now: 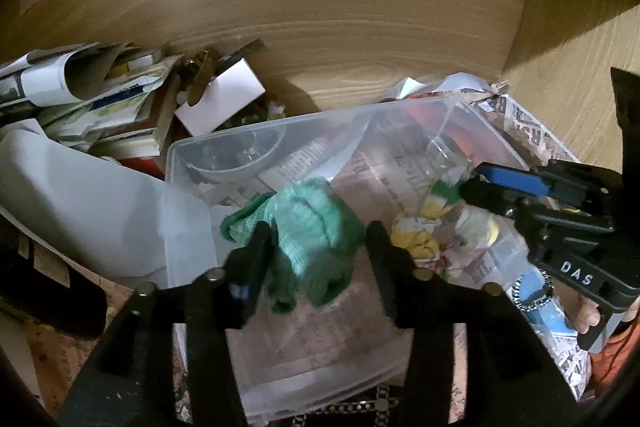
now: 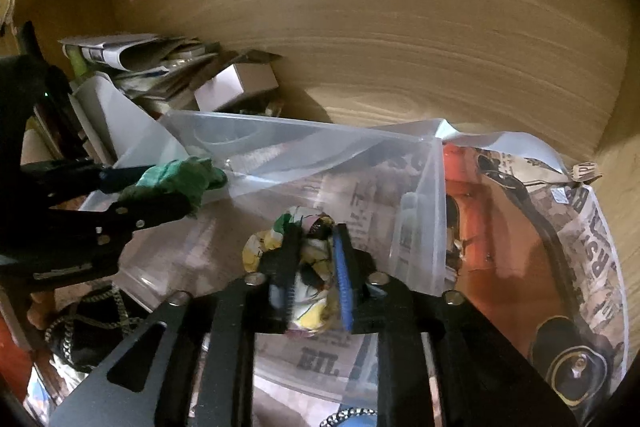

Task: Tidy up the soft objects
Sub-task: 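Carry both held items into the clear plastic box and open both tools, then grasp the black chain-trimmed cloth with the left tool while the right tool grasps the bagged steel wool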

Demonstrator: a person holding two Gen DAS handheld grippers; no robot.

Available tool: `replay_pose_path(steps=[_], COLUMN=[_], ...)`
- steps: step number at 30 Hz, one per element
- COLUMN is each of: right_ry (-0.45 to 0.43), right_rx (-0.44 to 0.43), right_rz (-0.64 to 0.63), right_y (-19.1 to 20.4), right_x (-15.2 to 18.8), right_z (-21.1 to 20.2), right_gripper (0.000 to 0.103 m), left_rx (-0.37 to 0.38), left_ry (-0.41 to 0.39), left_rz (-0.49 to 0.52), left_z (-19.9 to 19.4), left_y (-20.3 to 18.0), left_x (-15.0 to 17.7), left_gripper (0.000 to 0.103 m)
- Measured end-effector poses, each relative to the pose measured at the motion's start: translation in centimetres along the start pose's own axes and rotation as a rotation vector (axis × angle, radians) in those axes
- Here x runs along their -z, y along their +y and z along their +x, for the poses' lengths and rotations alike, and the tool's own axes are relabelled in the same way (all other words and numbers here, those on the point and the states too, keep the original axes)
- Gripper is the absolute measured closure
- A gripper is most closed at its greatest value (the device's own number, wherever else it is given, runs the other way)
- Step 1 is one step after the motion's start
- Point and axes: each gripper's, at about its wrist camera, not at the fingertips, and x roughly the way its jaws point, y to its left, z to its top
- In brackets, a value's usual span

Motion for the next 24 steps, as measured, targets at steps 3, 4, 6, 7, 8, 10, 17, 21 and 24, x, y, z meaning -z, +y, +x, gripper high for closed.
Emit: replay_pose_path(steps=[3,4,6,7,8,10,17,21,24], right_ry=[-0.023,-0.032,-0.053,-0.061,-0.073,-0.106,-0.194,-0.203,-0.194], right_rx=[0.016,0.023,0.022,0.017,0.013,0.012,-0.027,-0.033,-0.034], right_rz=[-0.007,-0.008,-0.010,-0.009,-0.008,-0.009,-0.014,-0.034,-0.046], right_y=[0.0,0.0,0.0,0.1,0.2,0.4,1.3,2.0,2.5], right_x=[-0.1,-0.1,-0.3,-0.3,-0.4,-0.4,0.7,2.2,3.5], right_z=[-0.7,-1.0,-1.9,-2.4,-2.9,-4.2,-8.3,-9.7,-10.1], right_gripper=[0.060,0.058,0.057,0.055,0.053,0.041,0.019,0.019,0.019], left_rx=[0.012,0.015,0.020,0.025,0.026,0.026,0.029,0.025,0.024], left_ry=[-0.011,-0.018,-0.038,-0.055,-0.069,-0.097,-0.180,-0.191,-0.174], left_rz=[-0.001,-0.002,-0.008,-0.010,-0.011,-0.012,-0.004,0.006,0.006], left_z=[-0.9,-1.3,-2.2,-3.0,-3.6,-4.8,-9.1,-10.5,-10.9], left_y=[0.0,0.1,0.1,0.1,0.2,0.1,0.0,-0.3,-0.5], left_x=[0.2,0.2,0.3,0.4,0.4,0.5,1.9,3.4,4.9], left_gripper=[0.048,0.047,0.040,0.039,0.036,0.032,0.017,0.013,0.013])
